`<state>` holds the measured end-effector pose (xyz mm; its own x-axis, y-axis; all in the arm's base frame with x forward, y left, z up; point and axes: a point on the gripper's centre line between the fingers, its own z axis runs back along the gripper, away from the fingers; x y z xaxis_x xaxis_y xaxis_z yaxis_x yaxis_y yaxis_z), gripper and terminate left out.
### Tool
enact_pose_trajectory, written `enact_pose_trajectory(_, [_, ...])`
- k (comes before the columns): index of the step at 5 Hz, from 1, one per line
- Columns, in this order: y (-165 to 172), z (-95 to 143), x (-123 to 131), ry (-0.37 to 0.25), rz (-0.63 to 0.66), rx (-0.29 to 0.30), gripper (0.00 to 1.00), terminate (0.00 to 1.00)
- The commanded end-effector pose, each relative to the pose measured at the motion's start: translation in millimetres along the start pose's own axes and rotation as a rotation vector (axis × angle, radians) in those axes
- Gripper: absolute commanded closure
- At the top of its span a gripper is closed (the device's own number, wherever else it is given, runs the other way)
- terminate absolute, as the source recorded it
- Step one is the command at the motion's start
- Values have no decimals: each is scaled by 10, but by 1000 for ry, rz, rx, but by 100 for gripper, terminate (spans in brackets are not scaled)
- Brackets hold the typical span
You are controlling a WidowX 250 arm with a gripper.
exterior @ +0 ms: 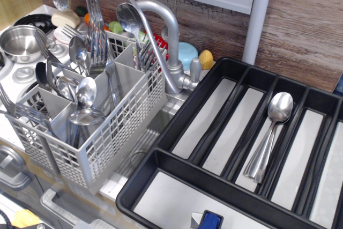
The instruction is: Put big spoon from basket to tray
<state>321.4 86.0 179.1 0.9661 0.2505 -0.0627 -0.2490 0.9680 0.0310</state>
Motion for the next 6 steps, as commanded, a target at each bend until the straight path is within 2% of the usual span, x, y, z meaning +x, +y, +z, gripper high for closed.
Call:
enact_pose_trajectory(1, [-307, -162, 1, -13, -32, -93, 100, 0])
enact_pose_trajectory(2, [-631, -565, -3, -35, 4, -65, 100, 0])
enact_pose_trajectory(3, [-688, -896, 46, -114, 11, -62, 100, 0])
enact_pose_trajectory(4, [-779, -1031, 62, -134, 85, -158, 100, 0])
enact_pose_trajectory(5, [-873, -1105, 84, -144, 93, -162, 100, 0])
enact_pose_trajectory(6, [-868, -1009, 90, -122, 85, -161, 100, 0])
